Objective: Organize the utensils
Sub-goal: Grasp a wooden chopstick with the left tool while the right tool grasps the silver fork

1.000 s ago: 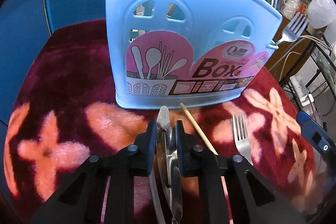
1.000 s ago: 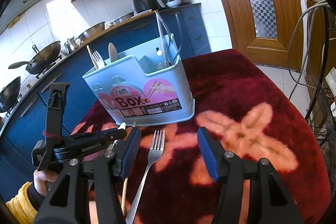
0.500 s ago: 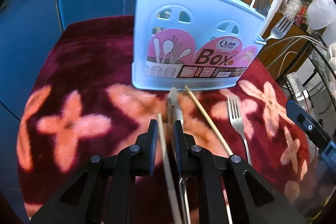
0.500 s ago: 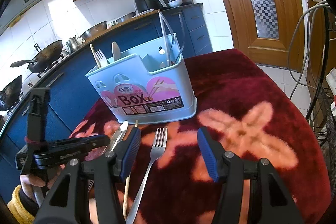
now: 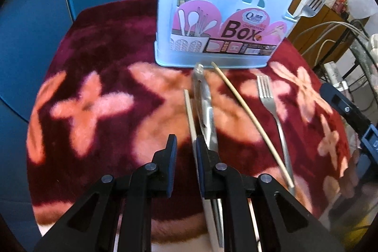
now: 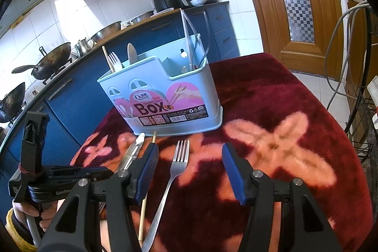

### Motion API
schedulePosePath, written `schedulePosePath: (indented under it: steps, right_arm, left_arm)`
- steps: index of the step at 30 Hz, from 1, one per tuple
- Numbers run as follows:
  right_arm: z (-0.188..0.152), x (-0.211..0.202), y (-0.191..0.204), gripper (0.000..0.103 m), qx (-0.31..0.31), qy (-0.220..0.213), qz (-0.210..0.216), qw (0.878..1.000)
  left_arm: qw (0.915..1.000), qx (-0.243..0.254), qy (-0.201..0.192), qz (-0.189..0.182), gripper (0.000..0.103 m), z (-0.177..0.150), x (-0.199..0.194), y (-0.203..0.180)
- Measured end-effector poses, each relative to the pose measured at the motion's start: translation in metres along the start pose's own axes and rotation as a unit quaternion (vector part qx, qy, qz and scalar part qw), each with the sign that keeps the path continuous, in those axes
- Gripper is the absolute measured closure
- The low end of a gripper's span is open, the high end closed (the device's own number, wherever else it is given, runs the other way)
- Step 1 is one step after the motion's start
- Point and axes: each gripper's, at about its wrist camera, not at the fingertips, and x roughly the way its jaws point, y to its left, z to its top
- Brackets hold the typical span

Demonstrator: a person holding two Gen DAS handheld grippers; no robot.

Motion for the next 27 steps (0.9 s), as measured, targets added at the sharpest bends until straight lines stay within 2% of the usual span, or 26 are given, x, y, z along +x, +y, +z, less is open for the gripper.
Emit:
schedulePosePath:
  steps: [2, 7, 14, 16, 22, 25, 27]
  right_arm:
    - [0.0, -0.001, 0.0, 0.044, -0.001, -0.001, -0.001, 1.0]
    - [0.0, -0.001, -0.001, 0.044, 0.001, -0.001, 0.0, 1.0]
    - [0.0, 0.002, 0.0, 0.044, -0.001, 0.014, 0.002, 1.0]
    - [-0.001, 0.004, -0.001, 0.044, 0.0, 0.024, 0.001, 1.0]
    - [-0.006, 0.015, -0.002, 0.044, 0.005, 0.062, 0.001, 0.998]
    - [-0.007, 0.025, -0.002, 0.044, 0.01, 0.088, 0.005, 0.996]
    - [-0.008, 0.032, -0.001, 0.051, 0.01, 0.105, 0.009, 0.994]
  left_arm:
    - [1.0, 0.001, 0.008, -0.005, 0.088, -0.003, 0.0, -0.001]
    - [0.9996, 0.017, 0.018, 0.014, 0.084, -0.009, 0.001, -0.007]
    - [0.9985, 0.035, 0.03, 0.028, 0.082, 0.0, 0.012, -0.011]
    - [0.9988, 0.03, 0.034, 0.021, 0.084, 0.003, 0.013, -0.009]
    - [0.9996, -0.015, 0.018, -0.018, 0.099, 0.004, 0.007, 0.009]
    - [0.9989, -0.036, -0.001, -0.029, 0.1, 0.001, 0.002, 0.017]
    - [0.9981, -0.048, -0.018, -0.035, 0.1, -0.001, -0.003, 0.023]
